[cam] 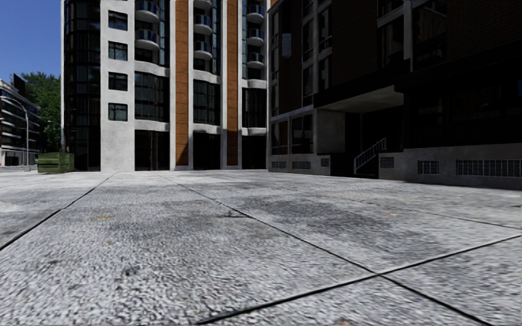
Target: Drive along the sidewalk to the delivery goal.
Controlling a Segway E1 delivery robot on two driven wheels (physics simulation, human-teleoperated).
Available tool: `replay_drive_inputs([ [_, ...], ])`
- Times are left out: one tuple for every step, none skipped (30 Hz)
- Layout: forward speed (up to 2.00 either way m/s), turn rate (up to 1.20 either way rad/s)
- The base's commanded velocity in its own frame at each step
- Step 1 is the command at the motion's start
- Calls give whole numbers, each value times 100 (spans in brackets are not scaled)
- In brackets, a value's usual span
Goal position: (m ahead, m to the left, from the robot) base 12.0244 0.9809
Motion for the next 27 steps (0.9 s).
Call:
replay_drive_inputs([
  [200, 0],
  [200, 0],
  [200, 0],
  [200, 0],
  [200, 0],
  [200, 0],
  [200, 0],
  [200, 0],
  [200, 0],
  [200, 0],
  [200, 0],
  [200, 0],
  [200, 0],
  [200, 0],
  [200, 0],
  [200, 0],
  [200, 0],
  [200, 0],
  [200, 0],
  [200, 0],
  [200, 0],
  [200, 0],
  [200, 0],
  [200, 0],
  [200, 0],
  [200, 0],
  [200, 0],
])
